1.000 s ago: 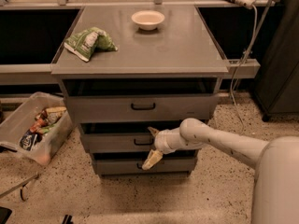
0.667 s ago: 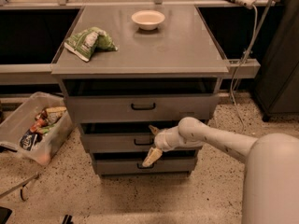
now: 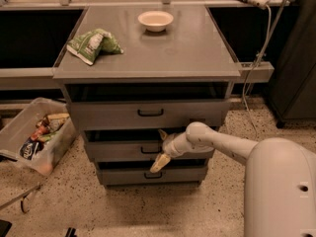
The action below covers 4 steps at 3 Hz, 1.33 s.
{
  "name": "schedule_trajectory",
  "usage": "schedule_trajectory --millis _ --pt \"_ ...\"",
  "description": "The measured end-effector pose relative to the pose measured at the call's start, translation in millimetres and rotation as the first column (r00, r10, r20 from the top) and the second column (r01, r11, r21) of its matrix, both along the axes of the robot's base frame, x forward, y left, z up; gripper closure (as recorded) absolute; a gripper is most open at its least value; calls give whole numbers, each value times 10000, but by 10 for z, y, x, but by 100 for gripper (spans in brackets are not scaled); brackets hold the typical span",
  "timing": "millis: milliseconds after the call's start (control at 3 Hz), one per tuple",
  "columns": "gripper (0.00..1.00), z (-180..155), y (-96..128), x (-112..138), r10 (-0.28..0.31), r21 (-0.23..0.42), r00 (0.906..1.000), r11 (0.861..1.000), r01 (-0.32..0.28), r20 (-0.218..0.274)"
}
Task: Open middle drawer
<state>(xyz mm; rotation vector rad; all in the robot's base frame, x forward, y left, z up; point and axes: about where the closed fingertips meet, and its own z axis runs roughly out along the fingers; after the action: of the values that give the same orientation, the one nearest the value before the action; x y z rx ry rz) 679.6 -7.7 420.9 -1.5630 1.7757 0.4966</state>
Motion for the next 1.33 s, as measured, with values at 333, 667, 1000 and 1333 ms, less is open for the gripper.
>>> schedule_trajectory --millis 333,667,1000,1333 --pt "0 -17 19 -36 404 -359 9970 9984 -428 -655" --pt "0 4 18 -40 423 -378 9967 9983 -450 -700" --pt "0 82 -30 -218 741 -513 9850 9952 -830 -1557" --pt "0 382 -181 -646 900 -473 9371 9925 -1123 -3374"
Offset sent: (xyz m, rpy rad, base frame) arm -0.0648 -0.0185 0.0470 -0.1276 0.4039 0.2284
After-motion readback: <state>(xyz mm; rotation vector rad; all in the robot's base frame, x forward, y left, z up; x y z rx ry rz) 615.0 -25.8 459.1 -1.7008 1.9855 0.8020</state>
